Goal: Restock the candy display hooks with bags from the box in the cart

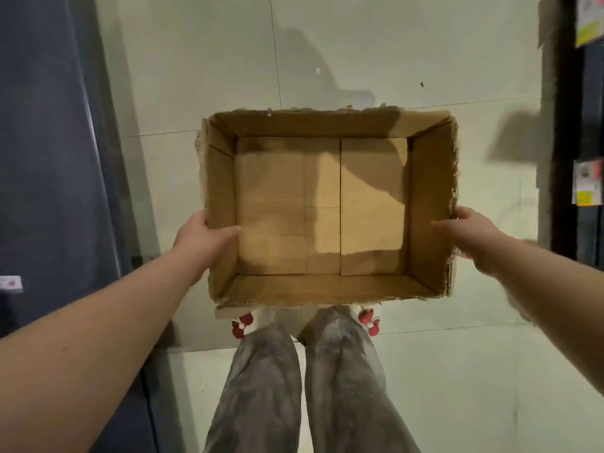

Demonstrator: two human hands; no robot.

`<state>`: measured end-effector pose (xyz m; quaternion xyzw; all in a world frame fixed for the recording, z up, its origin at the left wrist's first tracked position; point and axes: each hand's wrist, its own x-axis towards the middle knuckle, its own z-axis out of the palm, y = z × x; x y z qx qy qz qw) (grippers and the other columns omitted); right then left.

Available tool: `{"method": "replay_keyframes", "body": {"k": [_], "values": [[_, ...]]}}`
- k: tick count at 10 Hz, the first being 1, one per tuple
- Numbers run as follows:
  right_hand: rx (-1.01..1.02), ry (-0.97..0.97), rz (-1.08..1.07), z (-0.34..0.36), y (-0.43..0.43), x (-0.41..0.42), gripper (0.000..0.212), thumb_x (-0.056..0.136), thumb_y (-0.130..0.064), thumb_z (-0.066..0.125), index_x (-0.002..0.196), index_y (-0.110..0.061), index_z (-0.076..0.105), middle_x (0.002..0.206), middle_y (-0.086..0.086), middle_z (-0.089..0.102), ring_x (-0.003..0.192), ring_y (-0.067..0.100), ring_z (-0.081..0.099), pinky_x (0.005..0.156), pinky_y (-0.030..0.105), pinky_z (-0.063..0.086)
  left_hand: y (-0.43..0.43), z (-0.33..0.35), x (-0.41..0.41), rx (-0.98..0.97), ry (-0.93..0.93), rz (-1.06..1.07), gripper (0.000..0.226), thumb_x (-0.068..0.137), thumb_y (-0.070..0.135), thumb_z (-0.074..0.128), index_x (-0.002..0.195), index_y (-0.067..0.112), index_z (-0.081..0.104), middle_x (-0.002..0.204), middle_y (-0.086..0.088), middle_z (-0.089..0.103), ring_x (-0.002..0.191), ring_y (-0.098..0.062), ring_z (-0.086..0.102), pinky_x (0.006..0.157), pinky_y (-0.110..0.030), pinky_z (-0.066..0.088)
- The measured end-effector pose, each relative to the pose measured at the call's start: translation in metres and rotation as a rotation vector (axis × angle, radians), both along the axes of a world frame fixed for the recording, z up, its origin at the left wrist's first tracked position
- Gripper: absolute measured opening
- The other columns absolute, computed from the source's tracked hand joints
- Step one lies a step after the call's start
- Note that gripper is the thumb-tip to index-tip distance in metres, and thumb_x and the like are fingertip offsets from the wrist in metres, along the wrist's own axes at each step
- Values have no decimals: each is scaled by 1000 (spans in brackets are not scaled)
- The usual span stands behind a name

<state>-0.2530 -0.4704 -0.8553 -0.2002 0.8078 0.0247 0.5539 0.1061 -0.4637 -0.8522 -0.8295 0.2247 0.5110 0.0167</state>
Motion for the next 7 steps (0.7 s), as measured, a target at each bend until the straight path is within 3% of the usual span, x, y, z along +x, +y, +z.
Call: {"method": "replay_keyframes", "body": {"k": [1, 2, 3, 4, 6, 7], "values": [[-6, 0, 17, -38, 0, 3, 43, 92, -6, 54, 134, -7, 49, 116, 12, 57, 91, 24, 55, 58, 25, 39, -1, -39, 2, 5, -21, -28, 63, 88, 31, 67, 142, 16, 39, 139, -8, 51, 123, -31, 51, 97, -42, 45], [-3, -13, 19, -66, 0, 10, 45, 93, -5, 52, 137, -10, 46, 119, 9, 55, 96, 23, 52, 59, 24, 39, 0, -71, 6, 4, -41, -41, 58, 87, 30, 68, 139, 16, 44, 137, -8, 54, 120, -31, 53, 90, -37, 45], [-11, -39, 15, -88, 1, 17, 48, 92, -2, 51, 139, -11, 43, 129, 10, 55, 109, 29, 55, 82, 33, 45, 2, -95, 10, 6, -62, -30, 61, 87, 29, 68, 140, 16, 42, 138, -9, 53, 122, -33, 52, 96, -42, 46], [-11, -44, 7, -105, 2, 22, 50, 93, -2, 49, 141, -12, 41, 134, 10, 54, 111, 28, 54, 92, 37, 45, 4, -113, 13, 2, -66, -17, 64, 87, 28, 68, 143, 18, 39, 140, -8, 50, 125, -33, 50, 102, -48, 45], [14, -88, 33, -112, 10, 27, 54, 96, -3, 46, 147, -14, 31, 146, 10, 44, 128, 30, 45, 88, 35, 35, 12, -125, 13, 36, -11, -7, 68, 89, 28, 66, 147, 18, 31, 146, -8, 44, 130, -33, 45, 105, -44, 40], [0, -41, 55, -102, 23, 28, 56, 97, -9, 49, 148, -16, 28, 149, 10, 39, 132, 32, 41, 95, 38, 37, 14, -118, 10, 16, -42, -38, 69, 90, 30, 65, 148, 16, 31, 147, -8, 44, 130, -33, 45, 102, -41, 41]]}}
